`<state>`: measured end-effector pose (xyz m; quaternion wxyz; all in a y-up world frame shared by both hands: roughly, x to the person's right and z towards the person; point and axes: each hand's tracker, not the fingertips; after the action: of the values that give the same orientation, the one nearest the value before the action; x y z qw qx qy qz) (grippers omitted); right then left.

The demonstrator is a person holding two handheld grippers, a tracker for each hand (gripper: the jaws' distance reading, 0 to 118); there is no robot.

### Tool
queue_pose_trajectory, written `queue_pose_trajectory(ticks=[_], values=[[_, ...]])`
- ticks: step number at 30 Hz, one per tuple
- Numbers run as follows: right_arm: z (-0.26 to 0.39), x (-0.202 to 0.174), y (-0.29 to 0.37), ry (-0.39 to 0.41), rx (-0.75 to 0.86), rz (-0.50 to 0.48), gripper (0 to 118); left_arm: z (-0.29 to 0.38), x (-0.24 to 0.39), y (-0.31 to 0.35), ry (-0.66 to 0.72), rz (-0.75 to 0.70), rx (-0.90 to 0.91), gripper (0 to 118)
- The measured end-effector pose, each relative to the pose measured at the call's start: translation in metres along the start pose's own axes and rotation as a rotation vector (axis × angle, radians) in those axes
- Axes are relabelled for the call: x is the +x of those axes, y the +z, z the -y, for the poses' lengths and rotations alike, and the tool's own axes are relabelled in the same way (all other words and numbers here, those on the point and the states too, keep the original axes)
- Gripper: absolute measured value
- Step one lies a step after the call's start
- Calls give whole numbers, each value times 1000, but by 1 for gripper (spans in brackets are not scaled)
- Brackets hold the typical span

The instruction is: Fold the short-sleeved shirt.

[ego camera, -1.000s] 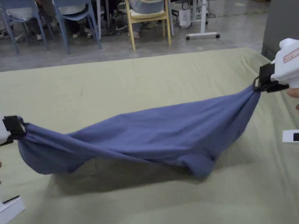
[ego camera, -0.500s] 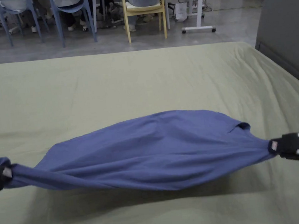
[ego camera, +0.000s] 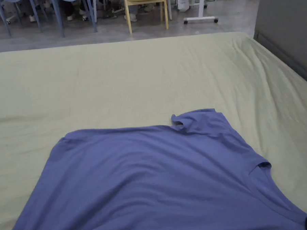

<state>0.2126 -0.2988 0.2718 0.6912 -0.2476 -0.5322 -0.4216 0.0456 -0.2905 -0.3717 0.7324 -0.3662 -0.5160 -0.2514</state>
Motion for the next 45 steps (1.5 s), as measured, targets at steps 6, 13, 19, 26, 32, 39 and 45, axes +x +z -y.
queue_pose_trajectory(ticks=[6,13,19,26,32,39,45], values=[[-8,-7,-27,102,-52,146,41,-6,-7,-14,20,-32,-53,57],[-10,-58,34,154,53,80,107,-27,-12,81,79,-29,145,75],[32,-109,63,283,150,115,2,-18,32,149,-34,-112,342,0],[43,-112,52,272,70,26,2,-24,27,88,-1,-70,79,77],[38,-112,38,277,30,53,2,-8,22,-1,-1,-5,-155,82],[36,-108,15,268,-38,83,2,3,12,-54,69,57,-208,12],[33,-96,11,185,-51,79,68,-20,31,-29,29,43,-112,2]])
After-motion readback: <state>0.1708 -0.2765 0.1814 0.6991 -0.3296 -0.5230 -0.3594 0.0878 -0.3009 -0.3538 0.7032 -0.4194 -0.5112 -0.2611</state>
